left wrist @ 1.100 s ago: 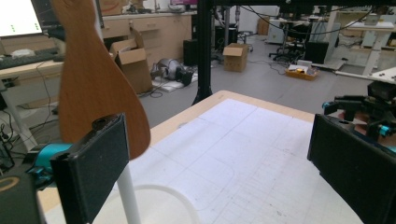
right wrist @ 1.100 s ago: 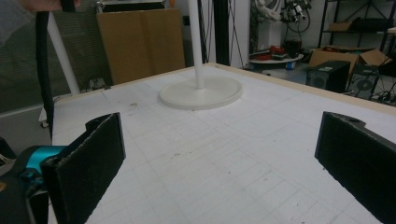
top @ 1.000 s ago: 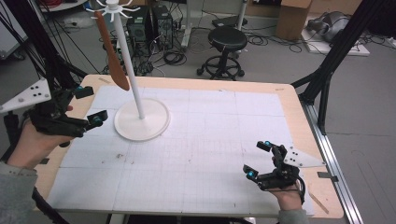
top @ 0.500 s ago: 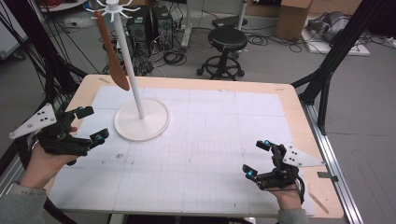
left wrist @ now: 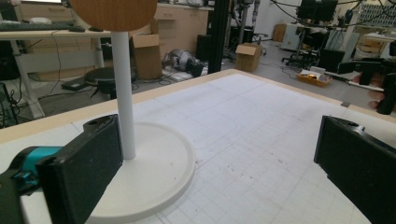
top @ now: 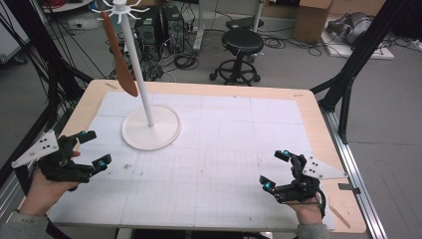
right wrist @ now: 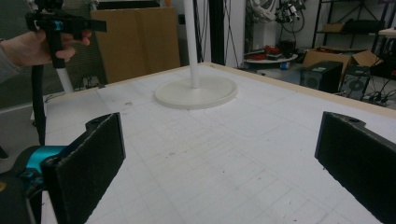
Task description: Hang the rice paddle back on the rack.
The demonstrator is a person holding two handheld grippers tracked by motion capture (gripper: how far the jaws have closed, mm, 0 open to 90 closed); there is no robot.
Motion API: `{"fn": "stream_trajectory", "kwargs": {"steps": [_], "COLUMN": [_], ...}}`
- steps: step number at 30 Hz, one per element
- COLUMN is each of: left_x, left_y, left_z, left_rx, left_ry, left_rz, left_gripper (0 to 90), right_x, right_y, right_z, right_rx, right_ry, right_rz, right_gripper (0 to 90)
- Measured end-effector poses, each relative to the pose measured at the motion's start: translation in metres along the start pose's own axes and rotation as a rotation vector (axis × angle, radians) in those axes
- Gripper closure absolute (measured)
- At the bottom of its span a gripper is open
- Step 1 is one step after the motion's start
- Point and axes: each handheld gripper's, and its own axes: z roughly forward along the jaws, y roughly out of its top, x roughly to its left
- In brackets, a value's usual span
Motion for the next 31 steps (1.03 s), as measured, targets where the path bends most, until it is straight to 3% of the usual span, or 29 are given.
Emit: {"fn": "stream_trajectory", "kwargs": {"steps": [10,17,25,31], "left_x": [0.000,0.001,0.004,0.002], "left_y": [-0.026,-0.040,-0.044,-0.044], "left_z": [0.001,-0.008,-0.023,-0.022], "left_rx": [0.018,0.055,0.051,0.057], "left_ry": [0.024,0.066,0.099,0.098], "left_rz": [-0.014,0.015,0.013,0.024], "left_gripper": [1.8,1.8,1.8,1.8], "right_x": [-0.004,-0.007,-0.005,-0.005], "right_y": [-0.005,-0.009,-0.013,-0.014], "right_z": [-0.004,-0.010,-0.015,-0.014], "right_rx": [0.010,0.013,0.030,0.026], "right_ry": [-0.021,-0.053,-0.067,-0.064], "right_rz": [0.011,0.021,0.018,0.012], "right_gripper": [0.7,0.7,0.7,0.7]}}
